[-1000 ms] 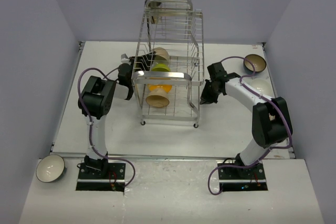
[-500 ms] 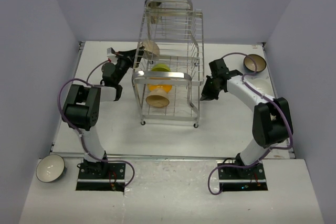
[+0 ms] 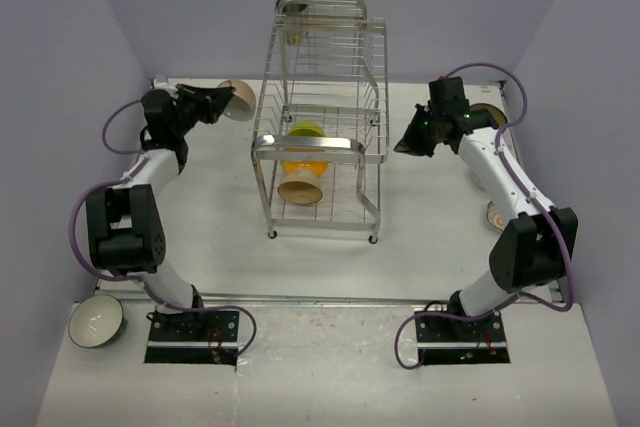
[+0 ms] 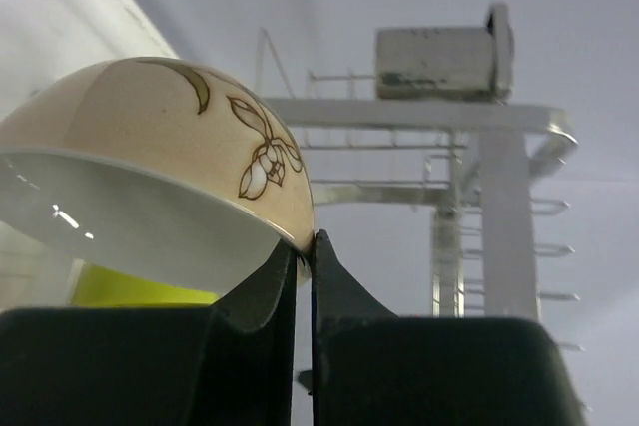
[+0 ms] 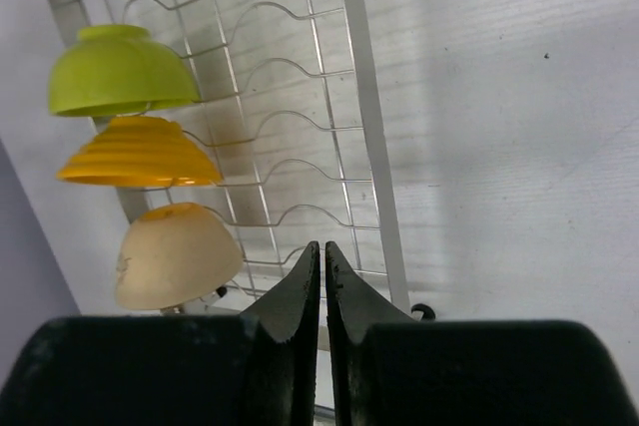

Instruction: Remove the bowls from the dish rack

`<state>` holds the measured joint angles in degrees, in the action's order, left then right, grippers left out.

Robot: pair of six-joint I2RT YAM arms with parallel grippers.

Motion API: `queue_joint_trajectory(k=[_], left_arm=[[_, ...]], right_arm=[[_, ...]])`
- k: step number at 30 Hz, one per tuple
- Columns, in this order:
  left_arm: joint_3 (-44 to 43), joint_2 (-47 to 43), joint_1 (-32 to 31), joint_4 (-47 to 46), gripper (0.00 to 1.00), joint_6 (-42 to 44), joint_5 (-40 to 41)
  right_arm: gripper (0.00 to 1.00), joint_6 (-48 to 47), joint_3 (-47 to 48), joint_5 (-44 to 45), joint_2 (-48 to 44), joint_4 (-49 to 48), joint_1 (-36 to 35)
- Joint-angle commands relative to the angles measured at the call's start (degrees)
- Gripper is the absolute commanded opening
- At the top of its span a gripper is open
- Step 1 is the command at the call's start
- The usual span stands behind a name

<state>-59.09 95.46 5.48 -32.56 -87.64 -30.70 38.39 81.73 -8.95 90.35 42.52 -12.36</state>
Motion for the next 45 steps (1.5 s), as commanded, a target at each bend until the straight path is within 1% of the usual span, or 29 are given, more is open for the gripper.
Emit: queue_joint_trajectory(k=[1,2,3,4,5,6,7,8,9,10,11,12,13,14,15,16,19,20,23,26,32,37,41,44,45], left_arm=[[-12.78,-0.72,2.43,24.78,0.00,19.39,0.19],[-15.76,1.46,2.70,35.00,0.00,21.69,1.42],[-21.88,2.88,2.70,39.37,0.00,24.07,3.43],[-25.34,4.63,2.70,43.41,0.00,28.44,4.50],[-28.59,7.61,2.70,50.41,0.00,30.14,5.90],[-33.93,9.03,2.61,53.44,0.00,31.63,8.00],[-36.77,11.91,2.61,56.43,0.00,34.26,9.15],[-39.23,13.51,2.61,61.77,0.00,35.24,11.17],[-43.35,14.66,2.61,64.17,0.00,36.30,12.23],[-45.48,16.15,2.61,66.63,0.00,38.31,13.37],[-47.24,18.77,2.61,71.09,0.00,39.20,15.21],[-50.56,20.02,2.52,73.31,0.00,40.95,16.36],[-51.90,21.16,2.44,75.25,0.00,41.84,17.33],[-53.05,23.08,2.44,78.75,0.00,42.63,18.56],[-53.93,23.63,2.35,80.27,0.00,43.59,21.61],[-54.81,24.07,2.26,81.41,0.00,45.08,23.04],[-56.73,25.47,2.35,84.40,0.00,47.81,27.79],[-57.71,26.87,2.43,86.33,0.00,48.43,28.84],[-61.40,29.42,2.43,89.58,0.00,50.19,34.11],[-65.09,32.06,2.43,92.49,0.00,51.25,36.23],[-71.33,36.11,2.35,96.89,0.00,53.00,41.67],[-71.34,37.69,2.43,97.42,0.00,54.50,44.14],[-69.32,37.52,2.43,95.75,0.00,53.98,42.22],[-68.53,36.73,2.43,94.61,0.13,53.10,40.55],[-68.35,36.21,2.43,94.26,0.25,52.75,40.19]], right_arm=[[0.05,0.28,6.49,-3.96,-2.19,2.82,1.37],[0.06,0.54,7.73,-4.93,-2.02,3.79,1.55],[0.06,1.07,8.87,-5.98,-1.75,4.14,1.72],[0.06,2.90,9.75,-9.12,-1.40,4.23,1.90],[0.07,4.05,10.63,-11.24,-0.97,3.80,1.99],[0.07,5.71,10.64,-13.18,-0.79,3.27,1.99],[0.08,9.82,9.42,-18.16,-0.44,2.05,2.08],[0.08,12.38,7.58,-21.17,-0.61,-3.44,1.99],[0.09,15.19,5.65,-23.89,-0.87,-6.89,2.08],[0.09,21.83,0.76,-28.01,-1.40,-10.84,2.08],[0.18,24.95,-1.47,-29.62,-2.62,-19.67,2.08],[0.22,27.33,-3.14,-30.42,-3.24,-23.50,2.08],[0.28,30.74,-4.73,-30.42,-3.77,-26.06,2.08],[0.32,31.82,-4.92,-29.73,-4.30,-29.13,2.08],[0.34,32.53,-4.92,-29.63,-4.74,-30.64,2.08],[0.34,32.80,-4.57,-29.37,-4.65,-31.44,2.25],[0.34,31.14,-0.19,-28.23,-3.60,-28.91,2.51],[0.34,30.78,0.18,-28.23,-3.34,-27.59,2.52],[0.34,32.35,-1.57,-28.84,-3.16,-28.54,2.69],[0.34,34.55,-4.83,-30.16,-3.77,-32.05,2.69],[0.34,32.19,-6.23,-30.42,-4.91,-29.26,2.69],[0.34,31.66,-7.82,-29.99,-6.14,-28.72,2.69],[0.34,31.57,-8.08,-30.07,-6.15,-29.16,2.69],[0.34,31.39,-8.78,-30.07,-6.23,-29.43,2.69],[0.34,31.05,-9.13,-30.16,-6.23,-29.43,2.61]])
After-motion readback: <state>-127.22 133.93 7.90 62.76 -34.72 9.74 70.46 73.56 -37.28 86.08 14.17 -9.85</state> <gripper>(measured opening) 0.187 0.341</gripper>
